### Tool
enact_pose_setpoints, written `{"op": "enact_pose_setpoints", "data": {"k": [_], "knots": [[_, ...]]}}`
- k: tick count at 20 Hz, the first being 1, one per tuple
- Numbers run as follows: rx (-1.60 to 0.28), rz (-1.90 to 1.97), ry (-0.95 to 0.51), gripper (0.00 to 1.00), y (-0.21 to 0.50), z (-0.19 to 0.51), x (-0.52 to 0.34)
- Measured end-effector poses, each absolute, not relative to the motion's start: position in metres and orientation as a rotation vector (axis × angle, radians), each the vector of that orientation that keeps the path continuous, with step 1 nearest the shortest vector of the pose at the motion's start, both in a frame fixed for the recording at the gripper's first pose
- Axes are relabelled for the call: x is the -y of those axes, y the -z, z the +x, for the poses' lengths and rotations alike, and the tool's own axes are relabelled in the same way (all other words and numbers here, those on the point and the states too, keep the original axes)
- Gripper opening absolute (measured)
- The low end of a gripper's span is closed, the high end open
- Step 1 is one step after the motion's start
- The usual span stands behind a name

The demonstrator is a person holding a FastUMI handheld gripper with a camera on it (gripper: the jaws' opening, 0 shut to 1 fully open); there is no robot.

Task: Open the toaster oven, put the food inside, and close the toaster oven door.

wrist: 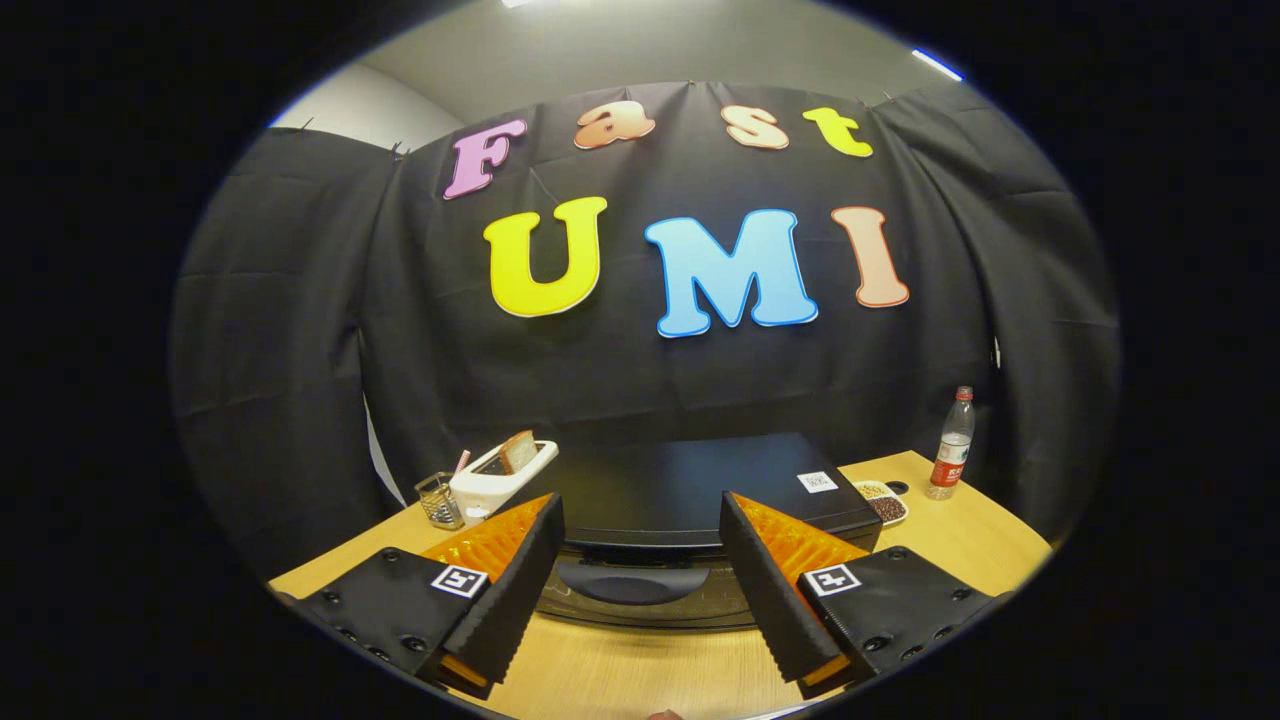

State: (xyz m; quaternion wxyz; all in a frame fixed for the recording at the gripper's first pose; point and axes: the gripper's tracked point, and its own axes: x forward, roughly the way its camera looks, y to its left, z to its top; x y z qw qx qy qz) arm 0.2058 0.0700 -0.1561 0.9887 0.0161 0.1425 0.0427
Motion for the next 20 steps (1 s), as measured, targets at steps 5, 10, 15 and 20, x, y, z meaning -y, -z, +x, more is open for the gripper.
{"op": "enact_pose_setpoints", "data": {"k": [5, 10, 15, 20], "knots": [[-0.366, 0.032, -0.071, 0.99, 0.191, 0.219, -0.083], [-0.424, -0.006, -0.056, 0.99, 0.218, 0.223, -0.085], [-0.421, -0.043, -0.043, 0.97, 0.219, 0.217, -0.085], [-0.443, -0.055, -0.061, 0.97, 0.225, 0.188, -0.087]]}}
